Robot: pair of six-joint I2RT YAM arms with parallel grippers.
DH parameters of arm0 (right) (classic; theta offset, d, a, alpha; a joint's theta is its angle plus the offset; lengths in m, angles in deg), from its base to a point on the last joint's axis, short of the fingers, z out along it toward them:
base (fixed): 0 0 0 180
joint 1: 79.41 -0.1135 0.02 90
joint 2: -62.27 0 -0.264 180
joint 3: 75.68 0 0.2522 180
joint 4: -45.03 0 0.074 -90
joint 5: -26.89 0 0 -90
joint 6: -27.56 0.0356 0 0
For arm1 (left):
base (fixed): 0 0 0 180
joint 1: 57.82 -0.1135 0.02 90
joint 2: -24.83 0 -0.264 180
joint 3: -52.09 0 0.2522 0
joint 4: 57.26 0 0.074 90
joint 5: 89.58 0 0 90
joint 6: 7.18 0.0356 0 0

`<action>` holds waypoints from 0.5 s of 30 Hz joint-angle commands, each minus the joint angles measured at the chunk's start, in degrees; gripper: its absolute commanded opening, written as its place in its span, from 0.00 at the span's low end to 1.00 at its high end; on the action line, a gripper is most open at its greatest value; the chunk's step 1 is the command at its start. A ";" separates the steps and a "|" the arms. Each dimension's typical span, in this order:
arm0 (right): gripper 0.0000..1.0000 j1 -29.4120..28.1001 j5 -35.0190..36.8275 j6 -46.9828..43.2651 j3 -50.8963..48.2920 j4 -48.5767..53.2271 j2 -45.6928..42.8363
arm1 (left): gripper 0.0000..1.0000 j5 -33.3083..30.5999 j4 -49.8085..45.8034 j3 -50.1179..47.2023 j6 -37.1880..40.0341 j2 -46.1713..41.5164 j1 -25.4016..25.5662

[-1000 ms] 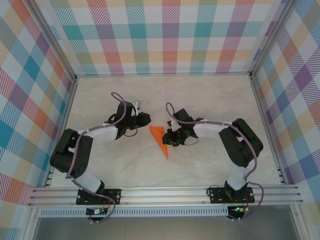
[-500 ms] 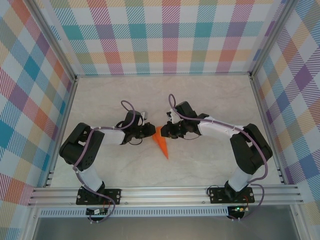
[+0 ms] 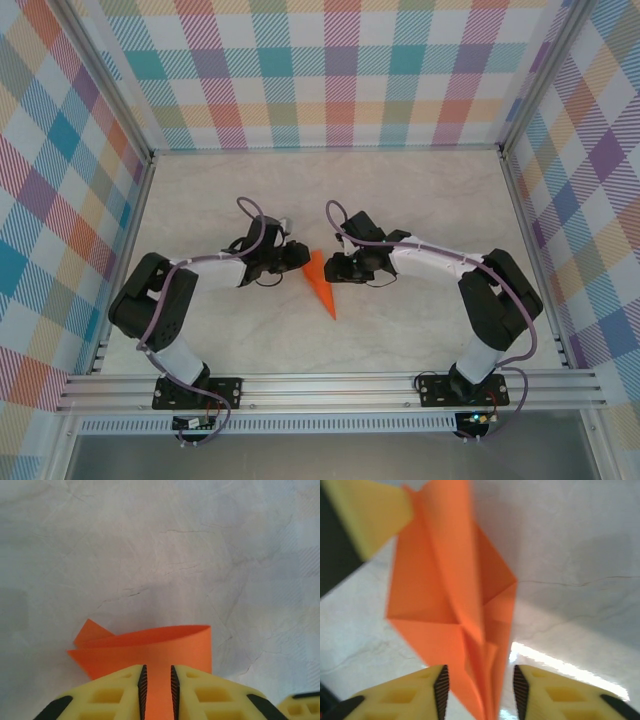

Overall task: Fold a paper plane with a square sheet of paper (pick it up from the middle)
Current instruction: Move a paper plane to the center of the table.

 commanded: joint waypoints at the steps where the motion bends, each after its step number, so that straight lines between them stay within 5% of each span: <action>1: 0.49 0.10 5.60 0.52 1.19 1.93 -1.98 | 0.28 -3.66 -6.16 0.98 -0.70 -4.39 0.83; 7: 0.64 0.11 10.58 3.02 -0.68 0.49 -4.19 | 0.42 -8.33 -13.02 -2.00 -5.04 -10.40 2.59; 15: 0.72 0.17 9.75 3.90 -0.88 -0.53 -3.54 | 0.51 -4.22 -9.12 -6.83 -10.78 -12.69 6.22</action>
